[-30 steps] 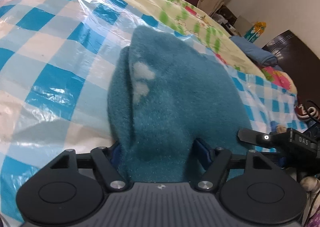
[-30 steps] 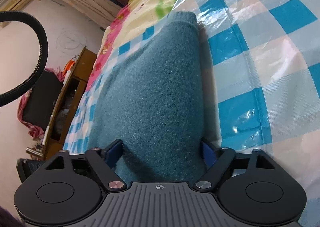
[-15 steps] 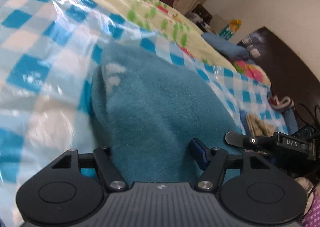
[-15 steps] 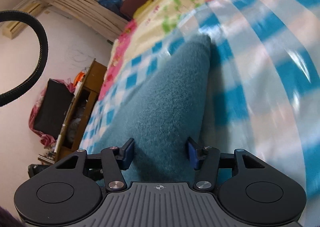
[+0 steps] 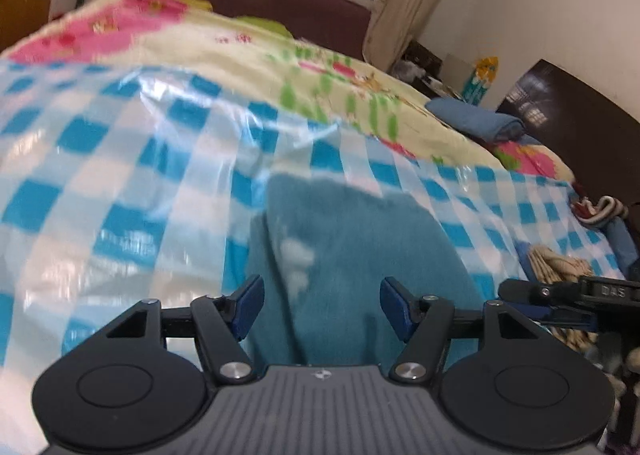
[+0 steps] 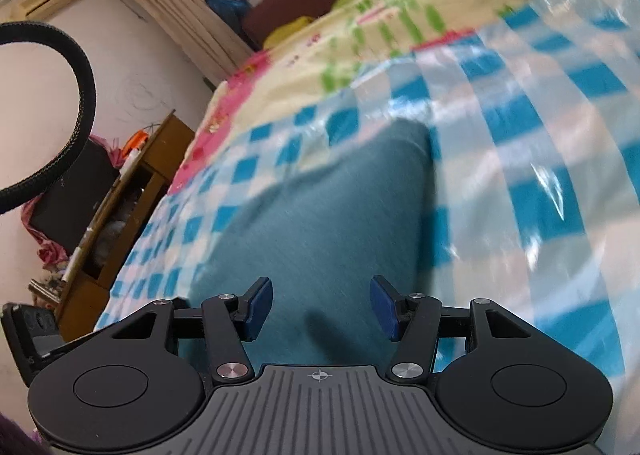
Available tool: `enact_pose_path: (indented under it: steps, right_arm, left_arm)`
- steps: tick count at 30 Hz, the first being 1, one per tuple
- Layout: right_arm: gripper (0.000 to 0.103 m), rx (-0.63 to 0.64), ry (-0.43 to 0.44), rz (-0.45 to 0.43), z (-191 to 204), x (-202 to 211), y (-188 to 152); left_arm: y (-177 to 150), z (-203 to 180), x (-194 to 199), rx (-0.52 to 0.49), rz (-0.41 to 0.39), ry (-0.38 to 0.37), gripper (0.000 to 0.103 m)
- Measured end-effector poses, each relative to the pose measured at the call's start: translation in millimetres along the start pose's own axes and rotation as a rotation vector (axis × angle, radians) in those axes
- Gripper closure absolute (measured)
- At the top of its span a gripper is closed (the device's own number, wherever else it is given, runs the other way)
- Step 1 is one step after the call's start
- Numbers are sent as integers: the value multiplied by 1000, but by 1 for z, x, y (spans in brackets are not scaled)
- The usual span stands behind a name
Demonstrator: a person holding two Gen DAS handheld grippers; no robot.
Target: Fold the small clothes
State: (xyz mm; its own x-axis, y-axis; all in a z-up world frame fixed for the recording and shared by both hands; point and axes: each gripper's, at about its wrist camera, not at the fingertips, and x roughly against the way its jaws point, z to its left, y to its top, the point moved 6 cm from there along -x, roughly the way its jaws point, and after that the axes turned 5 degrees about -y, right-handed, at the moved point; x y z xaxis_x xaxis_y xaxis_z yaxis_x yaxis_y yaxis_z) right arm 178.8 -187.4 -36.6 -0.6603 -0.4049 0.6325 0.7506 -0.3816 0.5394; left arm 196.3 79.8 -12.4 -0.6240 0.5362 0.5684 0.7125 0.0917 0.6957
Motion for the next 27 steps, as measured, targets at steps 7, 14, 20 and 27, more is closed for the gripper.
enact_pose_path:
  steps: [7, 14, 20, 27]
  right_arm:
    - [49, 168, -91, -16, 18, -34, 2]
    - [49, 180, -138, -12, 16, -27, -2]
    - [44, 163, -152, 25, 8, -17, -28]
    - [39, 135, -129, -6, 15, 6, -36]
  left_arm:
    - [-4, -6, -49, -145, 65, 175, 32]
    - [-8, 1, -34, -73, 57, 179, 32]
    - [-21, -1, -15, -90, 66, 264, 31]
    - [-33, -19, 10, -70, 67, 252, 31]
